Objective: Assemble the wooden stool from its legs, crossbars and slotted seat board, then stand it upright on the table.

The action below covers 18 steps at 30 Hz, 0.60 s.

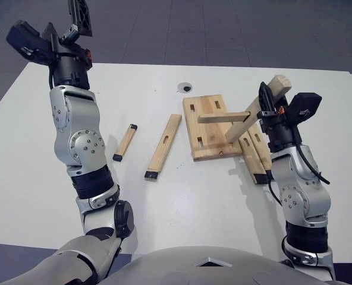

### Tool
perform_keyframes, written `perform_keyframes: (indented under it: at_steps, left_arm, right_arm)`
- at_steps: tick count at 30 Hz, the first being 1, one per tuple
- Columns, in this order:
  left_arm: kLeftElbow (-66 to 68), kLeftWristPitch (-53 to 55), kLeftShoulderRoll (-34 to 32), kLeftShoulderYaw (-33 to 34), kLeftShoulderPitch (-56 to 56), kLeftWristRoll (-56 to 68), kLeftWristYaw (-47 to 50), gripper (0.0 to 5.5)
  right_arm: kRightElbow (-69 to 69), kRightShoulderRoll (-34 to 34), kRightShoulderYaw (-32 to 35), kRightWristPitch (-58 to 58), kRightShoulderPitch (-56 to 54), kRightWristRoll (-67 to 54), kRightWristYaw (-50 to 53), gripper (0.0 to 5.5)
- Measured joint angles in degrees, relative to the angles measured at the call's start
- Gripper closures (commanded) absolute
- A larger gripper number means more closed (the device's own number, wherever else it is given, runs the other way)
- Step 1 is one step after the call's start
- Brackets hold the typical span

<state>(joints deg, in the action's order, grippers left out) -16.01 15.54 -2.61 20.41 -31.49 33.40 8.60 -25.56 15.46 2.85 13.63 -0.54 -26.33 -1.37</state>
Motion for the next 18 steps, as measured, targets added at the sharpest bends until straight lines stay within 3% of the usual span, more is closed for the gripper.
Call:
perform_keyframes:
  at_steps: [18]
  left_arm:
    - [-0.45,-2.01,0.5,-2.08,0.09,-2.89,0.13,0.1]
  right_arm:
    - [7.63,5.84,-2.67,-4.08,-4.6,-0.45,-4.64,4.38]
